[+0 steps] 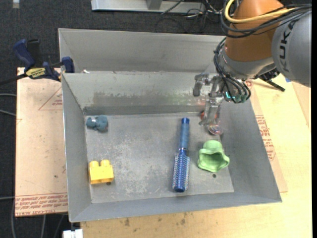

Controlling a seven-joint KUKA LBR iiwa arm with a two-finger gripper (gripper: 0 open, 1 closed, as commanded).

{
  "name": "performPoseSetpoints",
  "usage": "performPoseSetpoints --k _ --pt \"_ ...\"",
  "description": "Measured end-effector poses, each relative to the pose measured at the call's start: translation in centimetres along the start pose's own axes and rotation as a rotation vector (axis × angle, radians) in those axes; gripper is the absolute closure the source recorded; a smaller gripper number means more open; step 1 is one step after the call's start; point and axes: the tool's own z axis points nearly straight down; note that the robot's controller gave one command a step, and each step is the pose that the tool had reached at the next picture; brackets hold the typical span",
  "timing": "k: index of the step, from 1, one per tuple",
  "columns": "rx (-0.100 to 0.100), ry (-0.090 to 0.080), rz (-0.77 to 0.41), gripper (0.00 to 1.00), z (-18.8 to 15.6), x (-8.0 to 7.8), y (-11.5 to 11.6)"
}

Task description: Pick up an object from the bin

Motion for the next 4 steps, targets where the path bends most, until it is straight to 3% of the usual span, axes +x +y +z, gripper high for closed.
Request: performPoseSetpoints --k 1,2,3,4 --pt "0.0 -0.004 -0.493 0.0 13.7 5.3 -0.3" --pt "0.001 -0.005 -0.936 0.0 16.2 5.7 1.1" --pt "0.003 -0.007 -0.933 1.0 16.1 5.6 1.1" --pt "0.007 -0.015 -0.905 1.0 -0.1 6.6 3.4"
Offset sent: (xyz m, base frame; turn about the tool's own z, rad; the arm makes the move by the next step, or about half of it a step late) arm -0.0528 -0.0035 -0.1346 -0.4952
